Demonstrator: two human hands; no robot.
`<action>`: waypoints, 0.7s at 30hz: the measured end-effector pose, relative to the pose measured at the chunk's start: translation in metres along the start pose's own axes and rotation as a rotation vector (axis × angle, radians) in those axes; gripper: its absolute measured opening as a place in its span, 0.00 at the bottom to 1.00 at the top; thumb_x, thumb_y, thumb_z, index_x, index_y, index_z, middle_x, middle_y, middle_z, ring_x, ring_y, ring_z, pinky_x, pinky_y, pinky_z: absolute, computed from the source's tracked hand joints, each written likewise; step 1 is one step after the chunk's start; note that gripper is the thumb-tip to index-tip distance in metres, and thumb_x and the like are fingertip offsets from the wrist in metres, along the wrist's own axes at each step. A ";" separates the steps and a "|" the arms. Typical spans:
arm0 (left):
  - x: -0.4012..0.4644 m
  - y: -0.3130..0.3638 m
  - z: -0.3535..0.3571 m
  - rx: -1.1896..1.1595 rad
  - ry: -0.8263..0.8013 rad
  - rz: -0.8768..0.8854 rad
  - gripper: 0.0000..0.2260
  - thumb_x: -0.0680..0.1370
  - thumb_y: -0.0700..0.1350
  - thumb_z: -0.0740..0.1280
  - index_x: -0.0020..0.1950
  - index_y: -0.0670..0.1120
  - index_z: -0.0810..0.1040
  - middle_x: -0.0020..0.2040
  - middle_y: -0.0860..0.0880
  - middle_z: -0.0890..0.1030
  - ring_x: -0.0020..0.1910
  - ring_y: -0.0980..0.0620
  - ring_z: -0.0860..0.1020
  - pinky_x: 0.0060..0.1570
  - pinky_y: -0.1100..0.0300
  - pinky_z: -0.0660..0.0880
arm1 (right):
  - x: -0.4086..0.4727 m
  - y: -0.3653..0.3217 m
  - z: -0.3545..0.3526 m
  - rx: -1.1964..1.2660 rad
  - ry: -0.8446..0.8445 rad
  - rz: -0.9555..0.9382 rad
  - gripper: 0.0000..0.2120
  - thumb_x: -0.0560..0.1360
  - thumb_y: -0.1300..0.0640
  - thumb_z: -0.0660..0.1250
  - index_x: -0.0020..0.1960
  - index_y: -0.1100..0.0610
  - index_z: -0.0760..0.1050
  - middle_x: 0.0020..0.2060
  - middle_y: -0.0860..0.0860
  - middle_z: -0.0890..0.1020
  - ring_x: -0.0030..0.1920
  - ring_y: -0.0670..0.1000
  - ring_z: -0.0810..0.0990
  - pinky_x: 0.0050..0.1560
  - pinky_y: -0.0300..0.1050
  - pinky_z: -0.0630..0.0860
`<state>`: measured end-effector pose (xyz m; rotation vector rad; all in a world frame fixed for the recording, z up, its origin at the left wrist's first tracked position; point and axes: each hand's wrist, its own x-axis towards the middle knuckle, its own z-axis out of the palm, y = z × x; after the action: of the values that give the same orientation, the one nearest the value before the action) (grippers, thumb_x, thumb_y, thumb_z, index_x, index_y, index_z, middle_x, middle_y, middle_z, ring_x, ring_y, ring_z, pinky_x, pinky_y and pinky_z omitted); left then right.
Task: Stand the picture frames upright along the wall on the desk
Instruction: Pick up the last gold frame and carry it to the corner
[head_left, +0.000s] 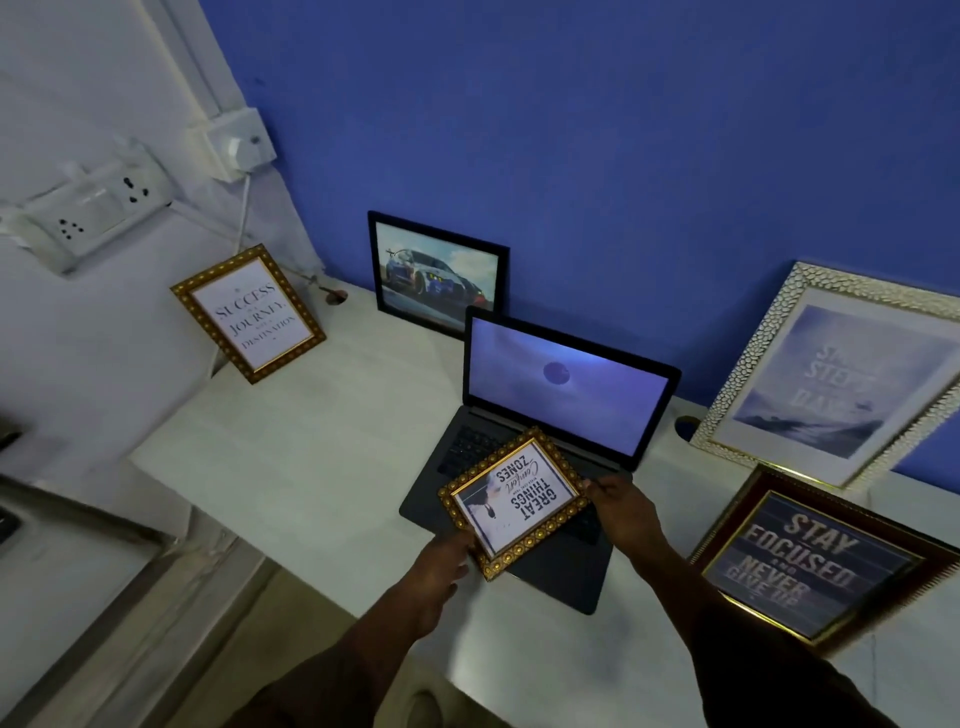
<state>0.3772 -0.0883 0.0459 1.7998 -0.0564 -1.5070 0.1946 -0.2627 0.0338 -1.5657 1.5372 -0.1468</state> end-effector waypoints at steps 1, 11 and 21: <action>0.002 -0.002 0.004 -0.004 -0.001 -0.009 0.23 0.83 0.55 0.61 0.76 0.48 0.68 0.71 0.44 0.74 0.70 0.44 0.73 0.72 0.48 0.65 | 0.005 0.000 0.002 -0.011 -0.022 0.000 0.15 0.83 0.48 0.61 0.59 0.59 0.78 0.55 0.57 0.84 0.49 0.52 0.78 0.50 0.43 0.69; 0.014 -0.012 0.010 -0.005 0.020 -0.012 0.13 0.83 0.51 0.61 0.63 0.48 0.77 0.58 0.47 0.82 0.62 0.46 0.78 0.68 0.50 0.67 | 0.048 0.013 0.014 -0.020 -0.113 0.027 0.12 0.83 0.53 0.60 0.54 0.56 0.79 0.54 0.58 0.84 0.52 0.55 0.80 0.59 0.50 0.76; 0.014 -0.010 0.005 -0.019 0.002 -0.035 0.18 0.83 0.54 0.61 0.69 0.47 0.74 0.65 0.45 0.80 0.66 0.44 0.76 0.67 0.51 0.66 | 0.052 0.027 0.015 0.007 -0.275 0.021 0.11 0.83 0.52 0.63 0.57 0.58 0.78 0.57 0.59 0.83 0.57 0.56 0.81 0.62 0.53 0.76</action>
<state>0.3729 -0.0912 0.0285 1.7952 -0.0096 -1.5251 0.1951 -0.2939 -0.0176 -1.4955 1.3346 0.0733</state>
